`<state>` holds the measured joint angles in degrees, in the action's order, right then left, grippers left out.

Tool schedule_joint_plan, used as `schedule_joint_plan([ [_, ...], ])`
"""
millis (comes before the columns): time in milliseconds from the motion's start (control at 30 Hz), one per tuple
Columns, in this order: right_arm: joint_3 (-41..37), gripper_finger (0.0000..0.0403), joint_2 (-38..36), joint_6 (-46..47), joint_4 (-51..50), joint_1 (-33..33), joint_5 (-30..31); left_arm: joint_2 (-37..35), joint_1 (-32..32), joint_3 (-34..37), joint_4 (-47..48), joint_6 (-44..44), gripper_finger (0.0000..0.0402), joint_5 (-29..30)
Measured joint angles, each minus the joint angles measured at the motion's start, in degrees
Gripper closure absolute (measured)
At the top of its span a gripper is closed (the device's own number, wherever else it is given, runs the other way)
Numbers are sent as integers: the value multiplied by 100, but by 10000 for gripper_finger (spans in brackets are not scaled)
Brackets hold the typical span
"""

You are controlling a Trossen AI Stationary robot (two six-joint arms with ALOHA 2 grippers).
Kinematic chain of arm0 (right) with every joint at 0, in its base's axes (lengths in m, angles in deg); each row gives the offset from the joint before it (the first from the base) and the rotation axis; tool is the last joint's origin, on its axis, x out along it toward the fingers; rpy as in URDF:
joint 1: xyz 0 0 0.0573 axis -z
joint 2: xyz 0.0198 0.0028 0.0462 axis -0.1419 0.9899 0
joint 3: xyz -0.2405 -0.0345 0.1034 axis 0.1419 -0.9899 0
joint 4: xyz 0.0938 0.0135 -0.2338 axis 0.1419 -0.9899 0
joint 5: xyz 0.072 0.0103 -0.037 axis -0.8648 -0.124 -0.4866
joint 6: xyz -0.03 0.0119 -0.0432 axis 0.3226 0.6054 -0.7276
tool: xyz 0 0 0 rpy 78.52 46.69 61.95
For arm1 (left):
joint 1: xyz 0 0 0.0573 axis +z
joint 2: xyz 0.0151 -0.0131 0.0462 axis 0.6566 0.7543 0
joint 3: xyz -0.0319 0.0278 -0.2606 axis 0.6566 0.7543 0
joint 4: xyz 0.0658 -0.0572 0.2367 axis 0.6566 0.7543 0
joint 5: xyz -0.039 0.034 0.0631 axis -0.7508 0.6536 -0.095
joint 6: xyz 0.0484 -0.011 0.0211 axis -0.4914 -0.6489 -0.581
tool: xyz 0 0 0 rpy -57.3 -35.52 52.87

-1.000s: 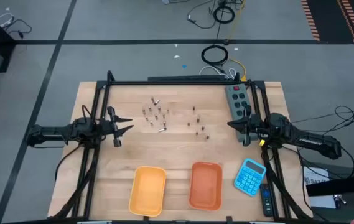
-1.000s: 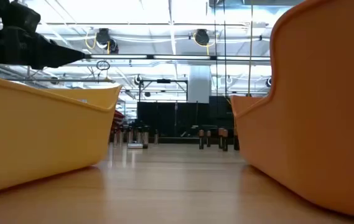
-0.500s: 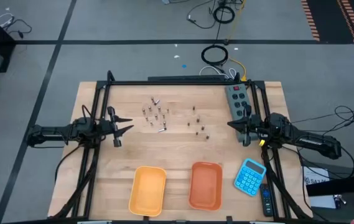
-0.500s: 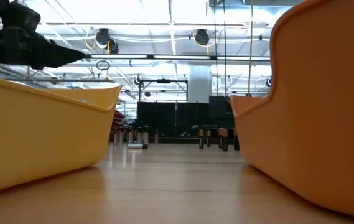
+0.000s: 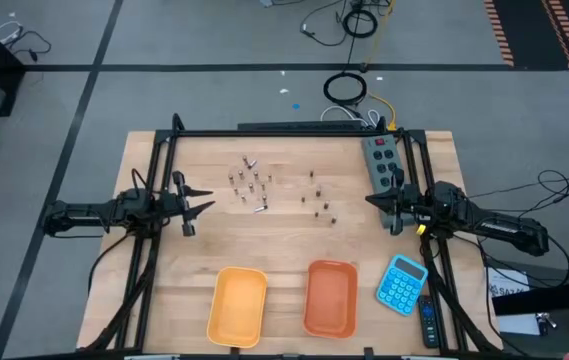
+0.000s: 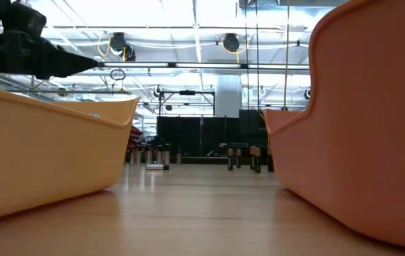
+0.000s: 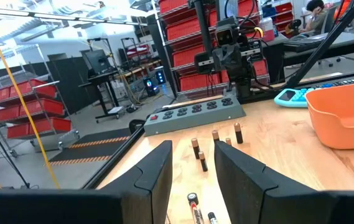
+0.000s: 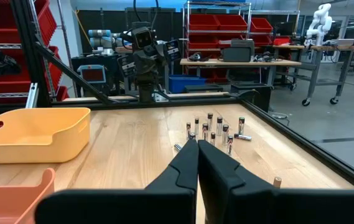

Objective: Sort batteries

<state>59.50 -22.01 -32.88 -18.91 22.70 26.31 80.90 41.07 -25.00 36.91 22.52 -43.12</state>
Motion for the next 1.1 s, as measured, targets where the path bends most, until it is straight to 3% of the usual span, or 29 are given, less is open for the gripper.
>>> schedule_joint_plan([
  [267, -6, 399, 0, 1, 65, -1, -8, 0, 0, 0, 1, 0, 272, 0],
  [700, -7, 399, 0, 845, 218, -1, -215, 2, 1, -1, -67, -162, 272, 104],
  [767, -7, 399, 0, 1088, 216, -1, -122, 9, 7, -1, -351, -346, 272, 385],
  [933, -7, 399, 0, 1917, 218, 1, -13, 10, 5, -1, -788, 481, 272, 399],
  [1100, -7, 399, 0, 2848, 245, 0, -47, 10, 5, -1, -997, 689, 272, 283],
])
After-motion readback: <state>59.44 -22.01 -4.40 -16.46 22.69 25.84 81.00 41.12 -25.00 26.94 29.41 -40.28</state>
